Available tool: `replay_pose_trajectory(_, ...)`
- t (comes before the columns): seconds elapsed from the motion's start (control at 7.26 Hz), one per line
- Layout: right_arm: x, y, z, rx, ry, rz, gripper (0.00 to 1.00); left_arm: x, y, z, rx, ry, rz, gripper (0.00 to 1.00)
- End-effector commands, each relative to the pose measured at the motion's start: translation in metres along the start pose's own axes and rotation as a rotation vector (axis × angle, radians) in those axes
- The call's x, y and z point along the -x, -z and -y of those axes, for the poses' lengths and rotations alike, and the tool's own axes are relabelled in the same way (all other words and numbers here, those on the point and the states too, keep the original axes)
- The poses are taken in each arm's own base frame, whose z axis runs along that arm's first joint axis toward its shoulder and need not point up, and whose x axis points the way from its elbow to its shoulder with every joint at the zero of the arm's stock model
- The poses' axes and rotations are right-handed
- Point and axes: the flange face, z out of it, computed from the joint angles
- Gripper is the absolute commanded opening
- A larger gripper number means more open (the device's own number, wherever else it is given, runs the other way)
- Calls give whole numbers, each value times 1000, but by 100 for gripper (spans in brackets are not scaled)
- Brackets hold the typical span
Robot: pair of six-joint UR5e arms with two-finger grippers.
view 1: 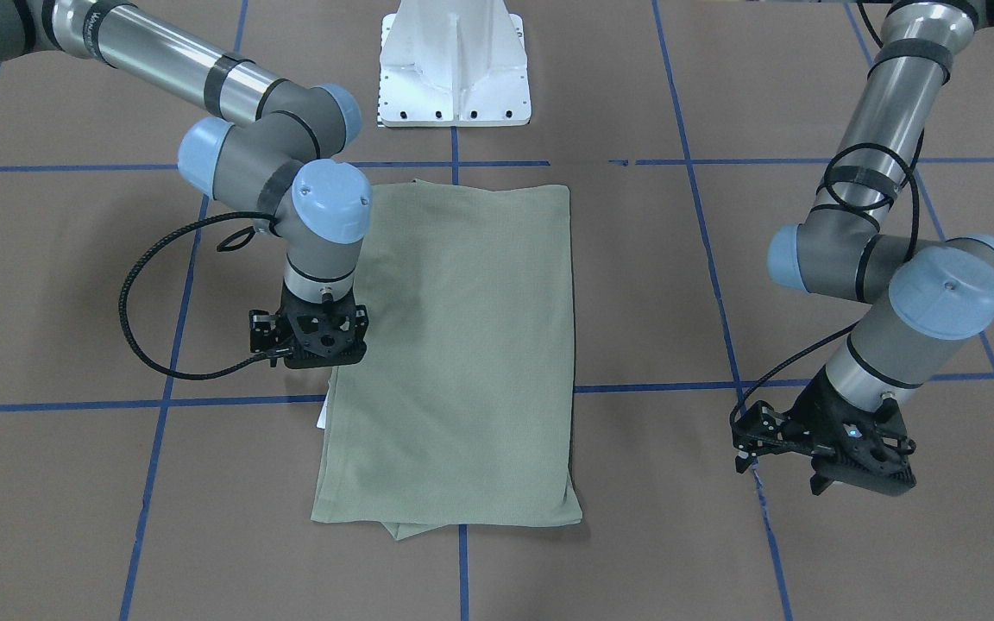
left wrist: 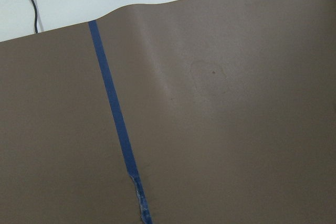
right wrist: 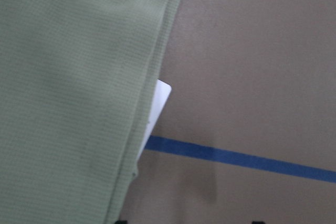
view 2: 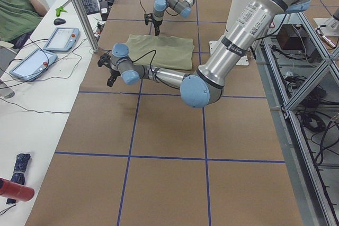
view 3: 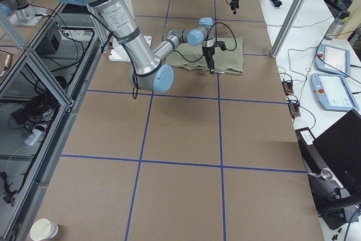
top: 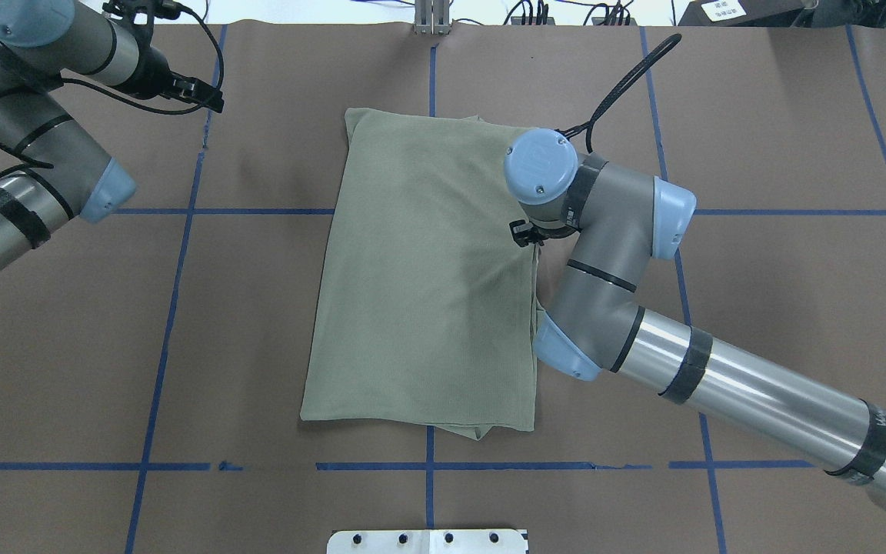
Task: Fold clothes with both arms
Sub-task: 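Raise the right gripper off the shirt while the left gripper moves nearer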
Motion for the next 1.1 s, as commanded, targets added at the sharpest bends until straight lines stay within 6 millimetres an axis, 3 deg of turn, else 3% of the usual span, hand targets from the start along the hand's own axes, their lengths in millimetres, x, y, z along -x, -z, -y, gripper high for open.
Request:
replay_pose_trajectory(0.0, -28, -1, 2, -8, 38, -8, 87, -1, 0, 0, 0, -1, -2, 100)
replay_pose_trajectory(0.14, -34, 9, 13, -10, 11, 21, 95, -4, 1, 1, -4, 11, -5, 100)
replay_pose_trajectory(0.28, -37, 31, 21, -9, -11, 125, 99, -29, 1, -4, -14, 48, -43, 100)
replay_pose_trajectory(0.55, -50, 39, 5, -20, -178, 327, 100, -67, 10, -56, 6, 155, -113, 100)
replay_pose_trajectory(0.69, -65, 36, -17, -49, -269, 427, 100, -80, 30, -70, -3, 238, -149, 100)
replay_pose_trajectory(0.83, -71, 37, -46, -50, -361, 507, 100, -117, 41, -107, 27, 287, -206, 100)
replay_pose_trajectory(0.96, -74, 42, -75, -35, -456, 580, 100, -135, 60, -158, 64, 314, -245, 100)
